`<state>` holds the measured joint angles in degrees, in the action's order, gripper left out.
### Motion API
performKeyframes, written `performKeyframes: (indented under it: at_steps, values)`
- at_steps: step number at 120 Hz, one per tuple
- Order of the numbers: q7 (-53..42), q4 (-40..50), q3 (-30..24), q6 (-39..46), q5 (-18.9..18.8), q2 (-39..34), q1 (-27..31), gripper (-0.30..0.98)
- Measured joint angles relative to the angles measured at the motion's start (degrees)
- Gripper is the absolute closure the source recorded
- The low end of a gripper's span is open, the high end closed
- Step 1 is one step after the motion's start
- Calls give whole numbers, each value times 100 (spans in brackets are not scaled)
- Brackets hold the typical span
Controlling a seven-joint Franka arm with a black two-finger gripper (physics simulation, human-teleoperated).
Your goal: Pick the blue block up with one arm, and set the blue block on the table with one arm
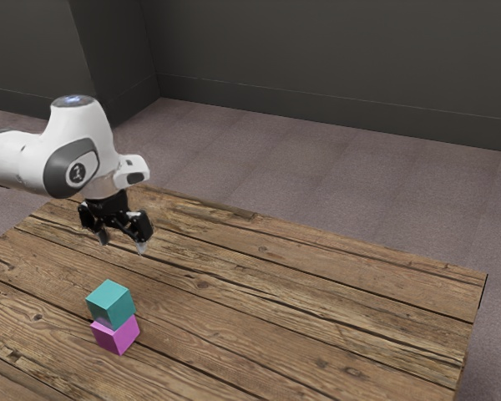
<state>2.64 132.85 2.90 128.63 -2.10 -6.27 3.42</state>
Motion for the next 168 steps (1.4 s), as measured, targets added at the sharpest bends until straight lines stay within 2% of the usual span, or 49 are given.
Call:
performKeyframes:
  at_steps: [24,52,110,168]
  values:
    - [-78,995,-4,374,-35,-656,-17,0]
    - [-306,1263,-121,514,-421,-1074,-24,0]
    - [-675,2050,-140,573,16,-1588,-25,0]
    - [-807,2078,-140,803,151,-1244,-20,0]
